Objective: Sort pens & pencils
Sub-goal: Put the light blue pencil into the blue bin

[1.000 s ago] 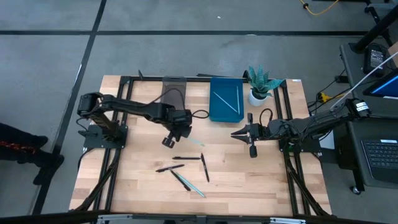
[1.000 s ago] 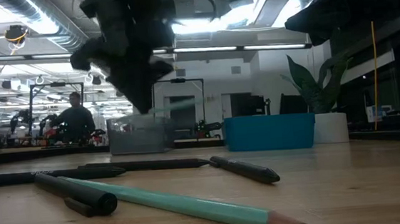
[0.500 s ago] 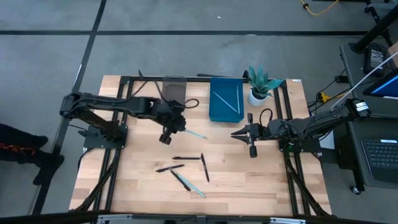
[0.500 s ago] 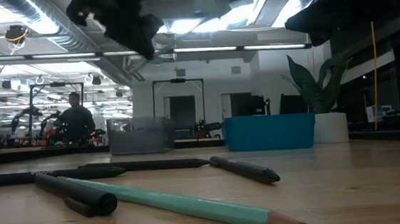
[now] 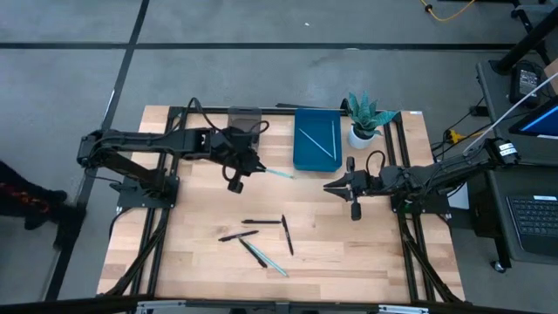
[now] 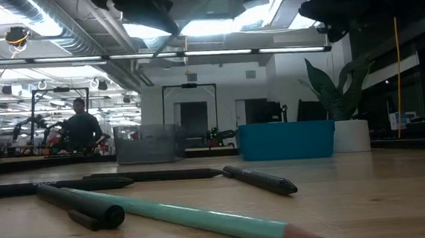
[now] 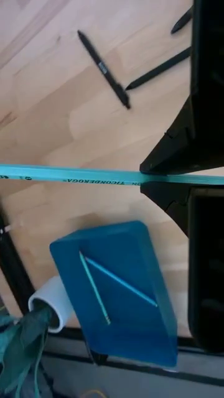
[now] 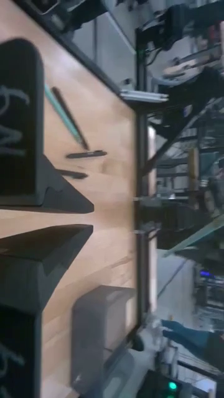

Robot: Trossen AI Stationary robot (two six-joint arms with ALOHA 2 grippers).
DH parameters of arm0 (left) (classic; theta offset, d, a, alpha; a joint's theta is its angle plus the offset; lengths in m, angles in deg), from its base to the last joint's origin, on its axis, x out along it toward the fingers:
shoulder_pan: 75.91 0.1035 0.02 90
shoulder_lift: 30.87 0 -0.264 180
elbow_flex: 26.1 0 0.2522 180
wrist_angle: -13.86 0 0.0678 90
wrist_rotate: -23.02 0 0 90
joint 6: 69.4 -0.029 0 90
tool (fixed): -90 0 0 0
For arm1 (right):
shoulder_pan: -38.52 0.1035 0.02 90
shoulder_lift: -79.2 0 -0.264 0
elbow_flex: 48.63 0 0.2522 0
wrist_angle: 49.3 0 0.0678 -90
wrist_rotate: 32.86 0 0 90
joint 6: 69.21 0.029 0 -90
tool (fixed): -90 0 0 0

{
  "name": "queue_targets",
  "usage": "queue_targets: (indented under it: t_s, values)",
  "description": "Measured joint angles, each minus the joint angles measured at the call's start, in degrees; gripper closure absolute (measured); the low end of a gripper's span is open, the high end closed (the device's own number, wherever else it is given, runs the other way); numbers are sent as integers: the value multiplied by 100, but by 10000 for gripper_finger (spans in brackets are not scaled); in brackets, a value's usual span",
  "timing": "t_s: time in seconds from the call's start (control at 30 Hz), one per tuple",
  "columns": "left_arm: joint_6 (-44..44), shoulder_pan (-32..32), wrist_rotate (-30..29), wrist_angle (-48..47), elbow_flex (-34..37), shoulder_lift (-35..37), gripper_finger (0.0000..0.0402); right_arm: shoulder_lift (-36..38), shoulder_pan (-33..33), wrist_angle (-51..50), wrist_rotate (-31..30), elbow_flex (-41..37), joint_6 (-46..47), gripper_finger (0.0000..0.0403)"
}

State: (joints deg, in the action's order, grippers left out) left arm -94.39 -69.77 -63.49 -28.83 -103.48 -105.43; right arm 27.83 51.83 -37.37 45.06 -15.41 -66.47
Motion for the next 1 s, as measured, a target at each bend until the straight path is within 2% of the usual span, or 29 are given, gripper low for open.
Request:
queue_targets:
  t_s: [0.3, 0.53, 1.0]
  values:
    - [-104, 98, 5, 671, 0, -7, 388, -165, 2, 125, 3, 0, -300, 360]
    - [-107, 96, 253, 1034, 0, -7, 388, -760, -17, 1374, -1, 4, -1178, 360]
    - [-15, 97, 652, 1643, 0, -9, 388, -1594, -405, 3003, -86, 7, -1827, 360]
